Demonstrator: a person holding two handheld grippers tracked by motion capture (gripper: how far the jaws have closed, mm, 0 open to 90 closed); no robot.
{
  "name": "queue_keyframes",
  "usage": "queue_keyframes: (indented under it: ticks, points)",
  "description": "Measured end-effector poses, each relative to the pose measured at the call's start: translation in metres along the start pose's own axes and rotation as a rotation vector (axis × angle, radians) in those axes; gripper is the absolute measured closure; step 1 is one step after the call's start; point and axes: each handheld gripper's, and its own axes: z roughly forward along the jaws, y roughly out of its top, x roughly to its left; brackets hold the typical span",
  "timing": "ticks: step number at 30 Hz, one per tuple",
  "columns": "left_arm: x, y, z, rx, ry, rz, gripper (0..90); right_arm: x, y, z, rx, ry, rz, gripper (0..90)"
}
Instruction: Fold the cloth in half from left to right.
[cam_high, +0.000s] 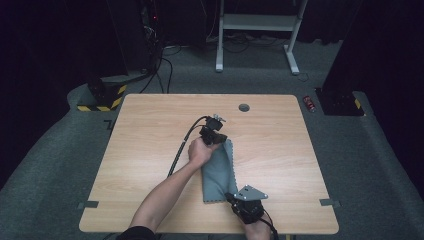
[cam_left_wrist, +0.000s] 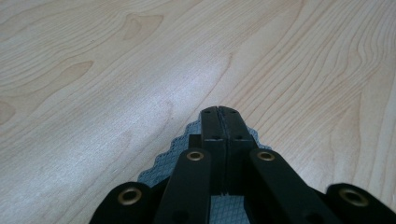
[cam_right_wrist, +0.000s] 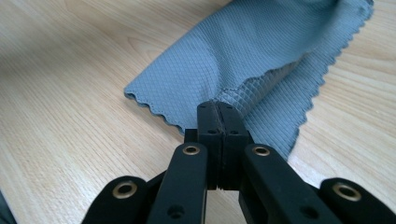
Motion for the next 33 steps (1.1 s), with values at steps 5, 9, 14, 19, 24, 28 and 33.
queue_keyframes:
  ticks: [5,9,14,19,24,28,33]
  points:
    - [-0.004,0.000,0.003,0.010,0.022,0.035,89.6,-0.005,-0.003,0.000,0.001,-0.005,0.022,89.5]
    - [-0.003,0.001,0.005,0.008,0.026,0.031,89.6,-0.009,-0.006,0.000,0.006,-0.017,0.037,89.2]
    - [-0.004,0.001,0.008,0.014,0.033,0.027,89.6,-0.015,-0.007,0.000,0.020,-0.018,0.055,88.9]
    - [-0.004,0.001,0.009,0.007,0.042,0.030,89.7,-0.015,-0.008,0.001,0.035,-0.016,0.051,89.0]
    - [-0.010,0.004,0.010,-0.005,0.041,0.048,89.7,-0.014,-0.008,0.001,0.039,-0.001,0.049,89.0]
    - [-0.012,0.005,0.015,-0.004,0.057,0.043,88.8,-0.015,-0.008,0.003,0.045,-0.008,0.058,85.7]
    - [-0.011,0.003,0.004,-0.042,0.086,0.017,65.8,-0.023,-0.011,-0.003,0.037,-0.055,0.103,80.1]
